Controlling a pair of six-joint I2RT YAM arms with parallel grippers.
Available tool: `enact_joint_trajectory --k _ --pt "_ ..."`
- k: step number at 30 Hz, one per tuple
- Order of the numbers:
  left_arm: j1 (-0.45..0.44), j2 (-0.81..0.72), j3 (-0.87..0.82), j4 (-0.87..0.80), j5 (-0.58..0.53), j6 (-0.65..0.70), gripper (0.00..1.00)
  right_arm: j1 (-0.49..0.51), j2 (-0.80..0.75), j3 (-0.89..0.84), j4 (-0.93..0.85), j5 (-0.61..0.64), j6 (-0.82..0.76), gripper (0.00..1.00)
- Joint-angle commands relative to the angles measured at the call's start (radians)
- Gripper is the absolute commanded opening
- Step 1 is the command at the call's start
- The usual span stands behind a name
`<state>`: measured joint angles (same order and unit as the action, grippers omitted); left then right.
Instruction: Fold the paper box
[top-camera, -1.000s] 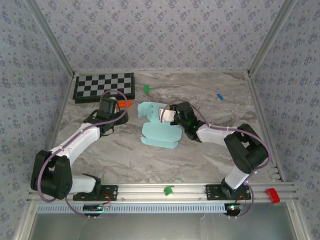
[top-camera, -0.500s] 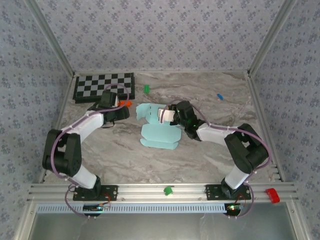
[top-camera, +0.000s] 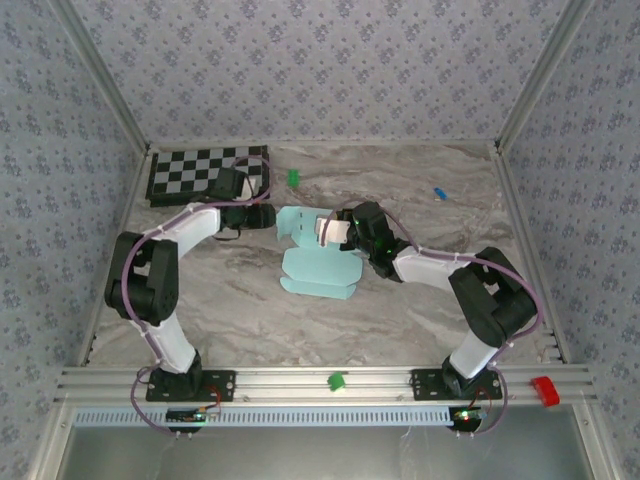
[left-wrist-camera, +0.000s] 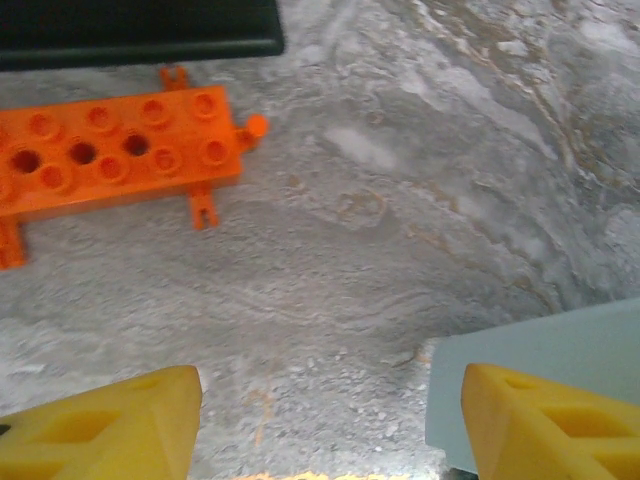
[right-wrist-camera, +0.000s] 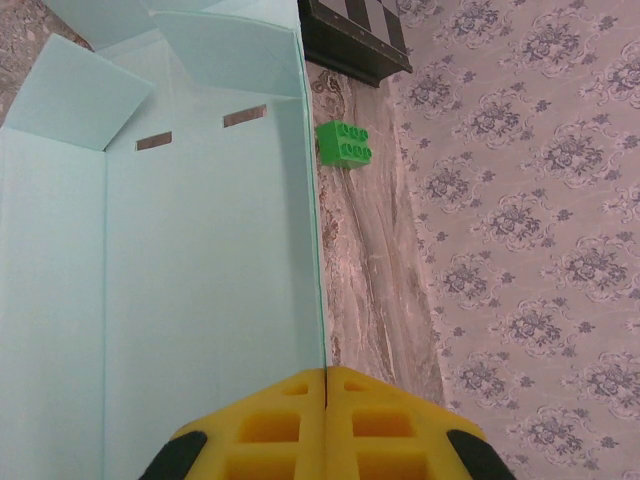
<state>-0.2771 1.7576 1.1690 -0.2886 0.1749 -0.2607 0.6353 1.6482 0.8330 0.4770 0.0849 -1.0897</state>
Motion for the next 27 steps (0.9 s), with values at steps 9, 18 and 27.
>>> enact_joint_trajectory --k 9,18,27 --pt "-0.010 0.006 0.008 0.055 0.227 0.184 0.67 0.005 0.030 0.030 -0.028 -0.005 -0.004 0.00" --pt "-0.016 0.013 -0.011 0.075 0.323 0.241 0.65 0.006 0.043 0.036 -0.031 -0.004 -0.001 0.00" --pt "-0.016 0.015 -0.019 0.076 0.391 0.257 0.64 0.001 0.061 0.063 -0.044 0.001 0.002 0.00"
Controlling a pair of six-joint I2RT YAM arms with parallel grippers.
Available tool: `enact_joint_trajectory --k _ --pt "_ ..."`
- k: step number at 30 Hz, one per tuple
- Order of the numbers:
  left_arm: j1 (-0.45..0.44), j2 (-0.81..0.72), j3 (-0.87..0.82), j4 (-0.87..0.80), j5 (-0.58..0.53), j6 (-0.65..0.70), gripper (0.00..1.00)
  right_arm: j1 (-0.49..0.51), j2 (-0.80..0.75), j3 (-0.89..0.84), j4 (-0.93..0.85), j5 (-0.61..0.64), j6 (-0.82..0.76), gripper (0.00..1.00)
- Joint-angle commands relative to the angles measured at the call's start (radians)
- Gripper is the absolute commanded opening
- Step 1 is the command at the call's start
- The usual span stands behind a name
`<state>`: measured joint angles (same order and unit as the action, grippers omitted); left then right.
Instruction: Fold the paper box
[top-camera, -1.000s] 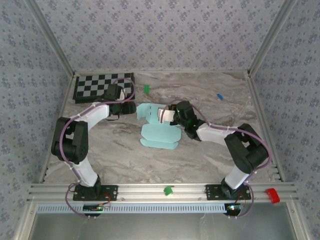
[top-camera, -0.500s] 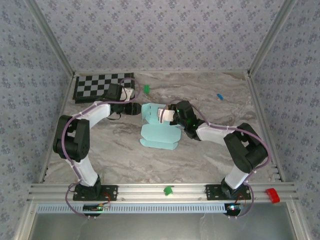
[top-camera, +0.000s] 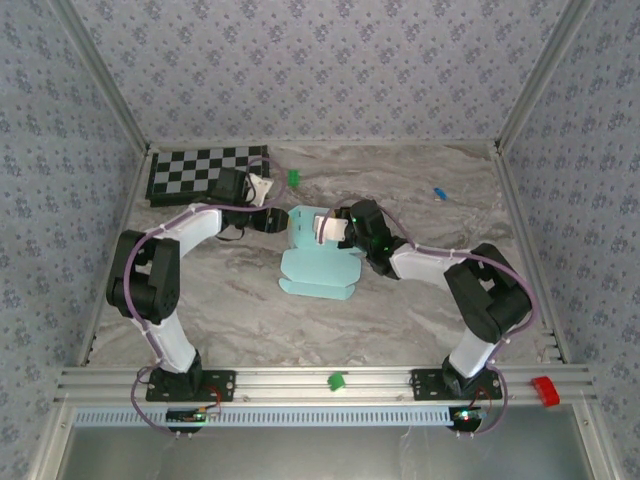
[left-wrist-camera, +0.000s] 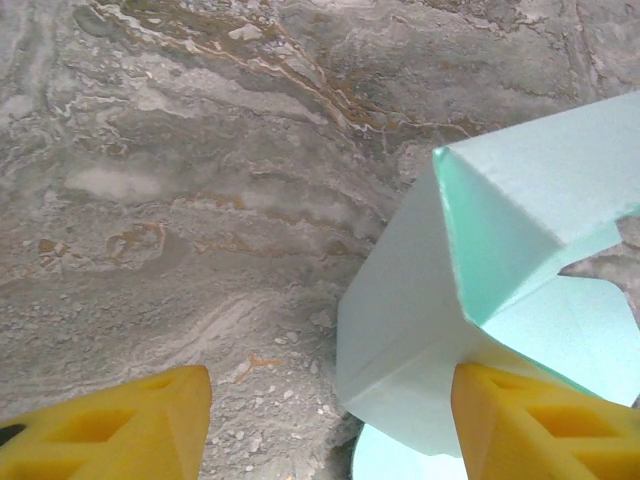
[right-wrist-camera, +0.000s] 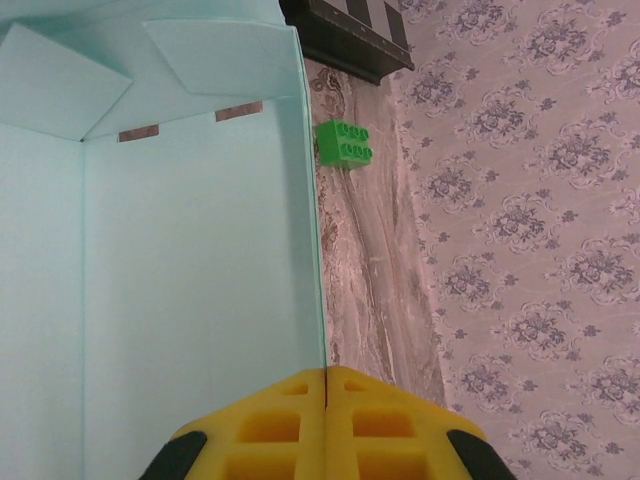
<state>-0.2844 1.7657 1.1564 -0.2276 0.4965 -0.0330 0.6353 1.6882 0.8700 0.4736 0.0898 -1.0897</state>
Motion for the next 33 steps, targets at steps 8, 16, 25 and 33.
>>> enact_joint_trajectory --k 8,16,25,33 --pt "-0.014 0.005 -0.070 0.089 0.133 0.039 0.63 0.003 0.030 0.032 -0.046 -0.002 0.009 0.00" --pt "-0.026 0.033 -0.065 0.103 0.141 0.044 0.62 0.006 0.032 0.032 -0.049 -0.003 0.008 0.00" --pt "-0.038 0.070 -0.050 0.143 0.116 0.024 0.61 0.015 0.026 0.016 -0.052 -0.012 0.005 0.00" --pt "-0.053 0.089 -0.052 0.209 0.113 -0.011 0.55 0.023 0.022 0.013 -0.067 -0.012 0.004 0.00"
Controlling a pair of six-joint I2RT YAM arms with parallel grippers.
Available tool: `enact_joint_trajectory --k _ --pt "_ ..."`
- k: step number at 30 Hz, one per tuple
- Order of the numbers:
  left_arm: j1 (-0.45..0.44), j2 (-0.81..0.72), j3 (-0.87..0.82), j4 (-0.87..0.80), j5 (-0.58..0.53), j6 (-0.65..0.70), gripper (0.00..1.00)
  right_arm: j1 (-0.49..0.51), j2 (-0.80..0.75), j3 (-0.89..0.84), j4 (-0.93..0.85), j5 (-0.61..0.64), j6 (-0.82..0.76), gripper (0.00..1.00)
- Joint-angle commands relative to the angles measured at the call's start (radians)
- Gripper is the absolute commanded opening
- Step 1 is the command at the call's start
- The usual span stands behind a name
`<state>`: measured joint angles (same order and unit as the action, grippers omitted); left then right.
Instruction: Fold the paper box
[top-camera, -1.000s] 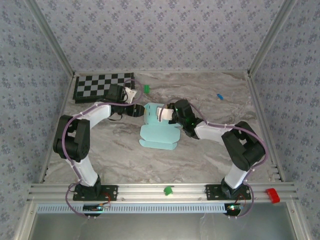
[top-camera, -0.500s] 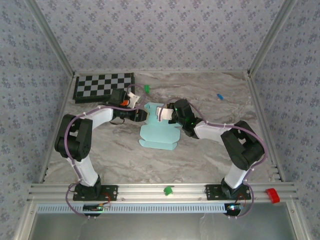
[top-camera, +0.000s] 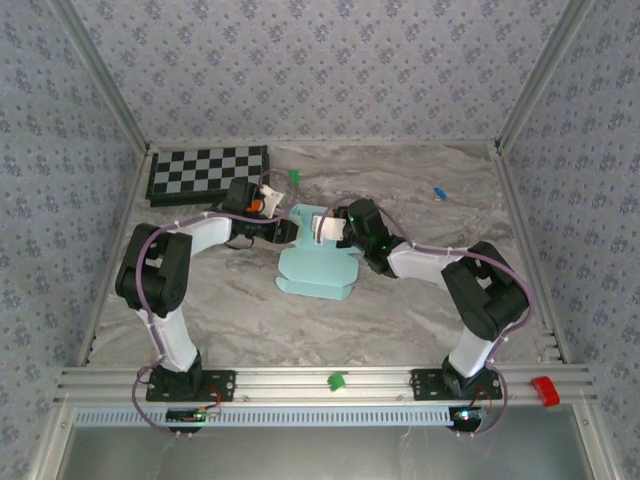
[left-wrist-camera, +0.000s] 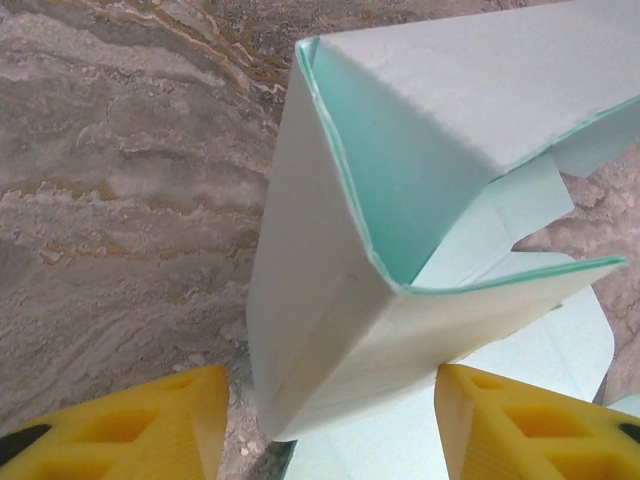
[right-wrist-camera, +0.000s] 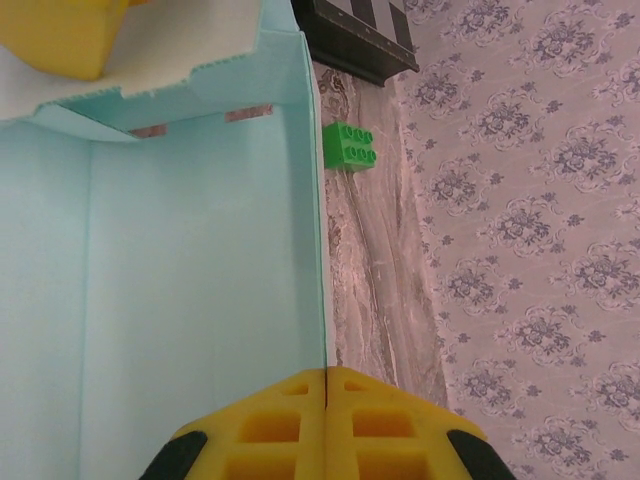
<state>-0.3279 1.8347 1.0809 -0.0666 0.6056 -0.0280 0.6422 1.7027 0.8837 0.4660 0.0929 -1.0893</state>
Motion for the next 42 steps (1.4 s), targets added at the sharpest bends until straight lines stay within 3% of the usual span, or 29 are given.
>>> enact_joint_trajectory --k 1,7,19,33,42 --pt "-0.010 0.021 0.024 0.056 0.000 -0.023 0.55 0.017 0.008 -0.001 -0.062 -0.014 0.003 0.00" --pt "-0.020 0.023 0.017 0.088 -0.033 -0.031 0.50 0.021 0.009 -0.004 -0.066 -0.013 0.008 0.00" --pt "-0.033 0.008 -0.014 0.157 -0.076 -0.051 0.52 0.025 0.020 0.001 -0.071 -0.012 0.013 0.00" --pt "-0.016 -0.027 -0.029 0.148 -0.020 -0.034 0.56 0.011 0.033 0.024 -0.090 -0.001 0.002 0.00" --pt "0.018 -0.024 -0.036 0.151 0.051 -0.021 0.52 -0.008 0.020 0.044 -0.123 -0.030 -0.010 0.00"
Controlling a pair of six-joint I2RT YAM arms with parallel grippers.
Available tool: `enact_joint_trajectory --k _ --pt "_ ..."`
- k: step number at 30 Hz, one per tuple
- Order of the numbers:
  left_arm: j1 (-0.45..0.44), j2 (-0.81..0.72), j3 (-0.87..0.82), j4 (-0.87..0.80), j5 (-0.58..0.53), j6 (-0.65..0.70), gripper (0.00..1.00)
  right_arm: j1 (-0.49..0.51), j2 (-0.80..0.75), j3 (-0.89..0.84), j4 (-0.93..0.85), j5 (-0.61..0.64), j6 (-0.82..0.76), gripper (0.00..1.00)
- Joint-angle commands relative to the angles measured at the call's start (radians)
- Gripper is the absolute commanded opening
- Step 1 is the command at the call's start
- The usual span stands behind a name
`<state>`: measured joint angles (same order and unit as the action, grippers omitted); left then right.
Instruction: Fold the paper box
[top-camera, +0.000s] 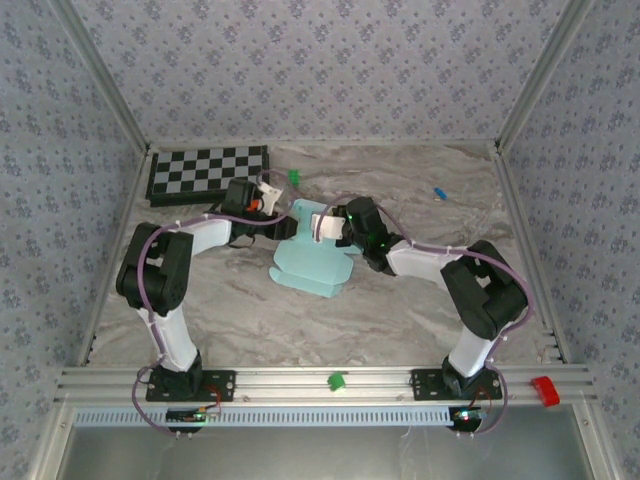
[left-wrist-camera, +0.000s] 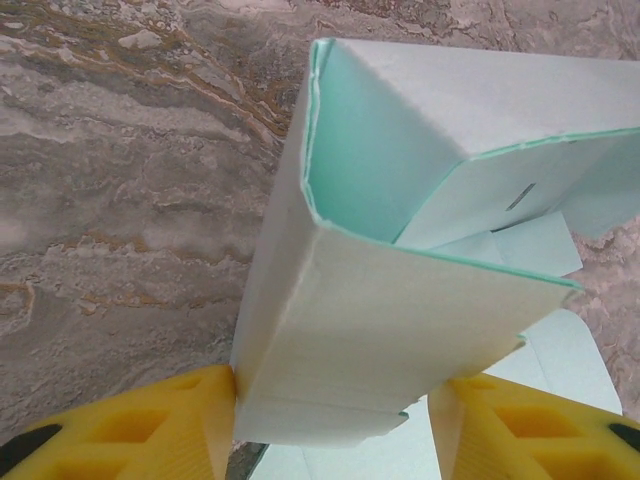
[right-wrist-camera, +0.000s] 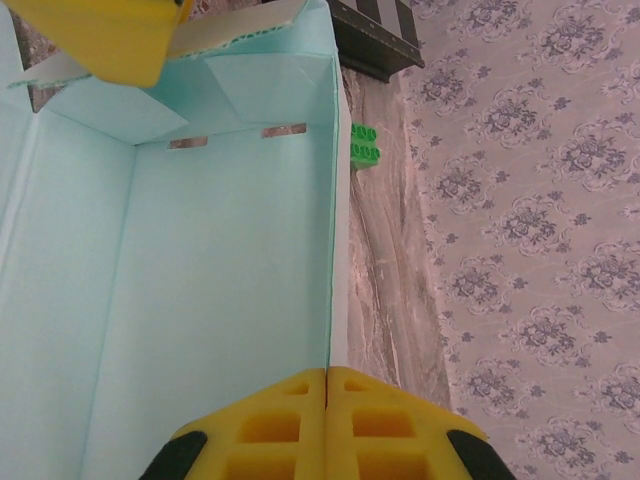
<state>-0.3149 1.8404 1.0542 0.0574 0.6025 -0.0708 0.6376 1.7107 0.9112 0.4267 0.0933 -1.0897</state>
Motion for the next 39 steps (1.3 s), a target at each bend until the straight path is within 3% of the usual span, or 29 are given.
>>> enact_joint_trajectory --k 1,13,25,29,33,36,39 --pt "0.005 -0.029 -0.009 0.028 0.061 0.023 0.51 -0.005 0.013 0.021 -0.087 -0.029 -0.009 0.00" --pt "0.012 -0.069 -0.049 0.077 0.115 0.031 0.58 -0.003 0.029 0.045 -0.117 -0.030 -0.005 0.00" --pt "0.083 -0.171 -0.109 0.096 0.163 0.014 0.65 -0.006 0.032 0.051 -0.120 -0.030 -0.010 0.00" --pt "0.122 -0.194 -0.143 0.183 0.161 -0.062 0.65 -0.006 0.038 0.054 -0.120 -0.030 -0.008 0.00" --pt "0.150 -0.207 -0.171 0.258 0.115 -0.126 0.64 -0.004 0.041 0.055 -0.120 -0.028 -0.008 0.00" --pt "0.155 -0.184 -0.151 0.232 0.003 -0.156 0.60 -0.003 0.040 0.055 -0.120 -0.030 -0.010 0.00" --pt "0.155 -0.127 -0.094 0.155 -0.041 -0.160 0.55 0.000 0.038 0.050 -0.110 -0.035 -0.019 0.00"
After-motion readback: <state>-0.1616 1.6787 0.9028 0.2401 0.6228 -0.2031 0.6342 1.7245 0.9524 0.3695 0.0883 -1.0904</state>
